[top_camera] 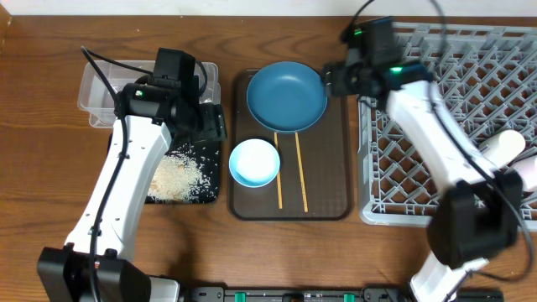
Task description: Sort waste into correct bins and load items into the dishwasher rack
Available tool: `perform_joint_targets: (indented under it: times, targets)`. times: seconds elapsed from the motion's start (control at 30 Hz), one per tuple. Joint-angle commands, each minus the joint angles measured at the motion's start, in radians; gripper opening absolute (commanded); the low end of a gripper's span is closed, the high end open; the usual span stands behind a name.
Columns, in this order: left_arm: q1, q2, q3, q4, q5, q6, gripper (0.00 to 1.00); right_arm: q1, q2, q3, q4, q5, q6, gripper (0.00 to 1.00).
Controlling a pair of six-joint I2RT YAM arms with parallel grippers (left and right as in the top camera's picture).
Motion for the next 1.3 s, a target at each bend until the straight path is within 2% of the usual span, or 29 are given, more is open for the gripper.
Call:
perform_joint_targets:
  times: [0.0, 0.1, 0.27, 0.4, 0.47, 0.57, 0.83, 1.03, 1.13, 1.27]
  targets:
    - [0.000, 0.005, -0.012, -0.004, -0.013, 0.006, 0.78, 0.041, 0.088, 0.008, 0.026, 0.095, 0.074, 0.65]
    - [0.000, 0.005, -0.012, -0.004, -0.013, 0.006, 0.78, 0.061, 0.159, 0.008, 0.035, 0.115, 0.127, 0.58]
    - [0.000, 0.005, -0.012, -0.004, -0.013, 0.006, 0.78, 0.071, 0.233, 0.008, 0.042, 0.152, 0.227, 0.37]
    - [0.000, 0.005, -0.012, -0.004, -0.013, 0.006, 0.78, 0.069, 0.243, 0.008, 0.048, 0.155, 0.254, 0.08]
    - [0.000, 0.005, -0.012, -0.004, -0.013, 0.005, 0.78, 0.066, 0.233, 0.014, 0.050, 0.174, 0.254, 0.01]
    - [0.000, 0.005, -0.012, -0.004, -0.013, 0.006, 0.78, 0.051, 0.194, 0.037, 0.039, 0.223, 0.241, 0.01]
    - [0.000, 0.005, -0.012, -0.003, -0.013, 0.006, 0.78, -0.069, -0.058, 0.083, 0.043, 0.296, 0.043, 0.01]
    - [0.000, 0.005, -0.012, -0.002, -0.013, 0.006, 0.78, -0.229, -0.238, 0.083, 0.108, 0.380, -0.268, 0.01]
    - [0.000, 0.005, -0.012, 0.000, -0.013, 0.006, 0.79, -0.323, -0.278, 0.083, 0.132, 0.411, -0.463, 0.01]
    - [0.000, 0.005, -0.012, 0.000, -0.013, 0.006, 0.78, -0.439, -0.285, 0.083, 0.159, 0.542, -0.618, 0.01]
